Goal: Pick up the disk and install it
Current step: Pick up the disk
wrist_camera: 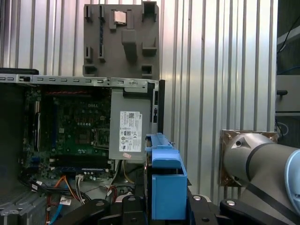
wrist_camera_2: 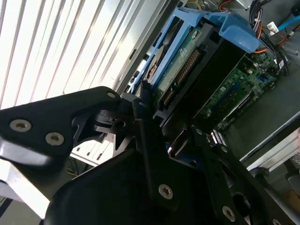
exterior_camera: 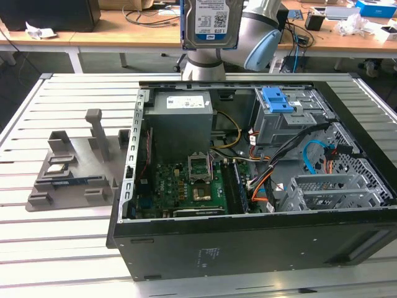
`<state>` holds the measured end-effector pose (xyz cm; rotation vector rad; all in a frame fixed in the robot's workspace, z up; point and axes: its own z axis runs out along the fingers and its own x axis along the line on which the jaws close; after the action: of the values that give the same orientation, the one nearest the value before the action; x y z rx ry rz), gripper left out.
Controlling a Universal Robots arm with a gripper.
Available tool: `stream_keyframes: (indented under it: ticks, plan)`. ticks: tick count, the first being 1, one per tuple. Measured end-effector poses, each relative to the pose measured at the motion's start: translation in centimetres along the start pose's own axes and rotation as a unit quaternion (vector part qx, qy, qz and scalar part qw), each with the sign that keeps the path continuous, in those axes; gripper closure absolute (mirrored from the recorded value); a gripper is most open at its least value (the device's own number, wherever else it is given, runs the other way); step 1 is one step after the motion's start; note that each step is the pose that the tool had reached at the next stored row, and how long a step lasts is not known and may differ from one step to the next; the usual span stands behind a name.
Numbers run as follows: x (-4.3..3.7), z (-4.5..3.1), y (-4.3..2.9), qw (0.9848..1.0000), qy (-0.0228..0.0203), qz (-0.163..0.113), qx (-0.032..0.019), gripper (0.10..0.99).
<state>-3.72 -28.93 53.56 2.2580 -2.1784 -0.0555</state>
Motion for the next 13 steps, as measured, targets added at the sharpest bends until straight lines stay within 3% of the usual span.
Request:
stream_keyframes:
  ticks: [13]
  plan:
    - [0.11, -0.11, -4.39, 1.0, 0.0, 0.0, 0.0, 0.722]
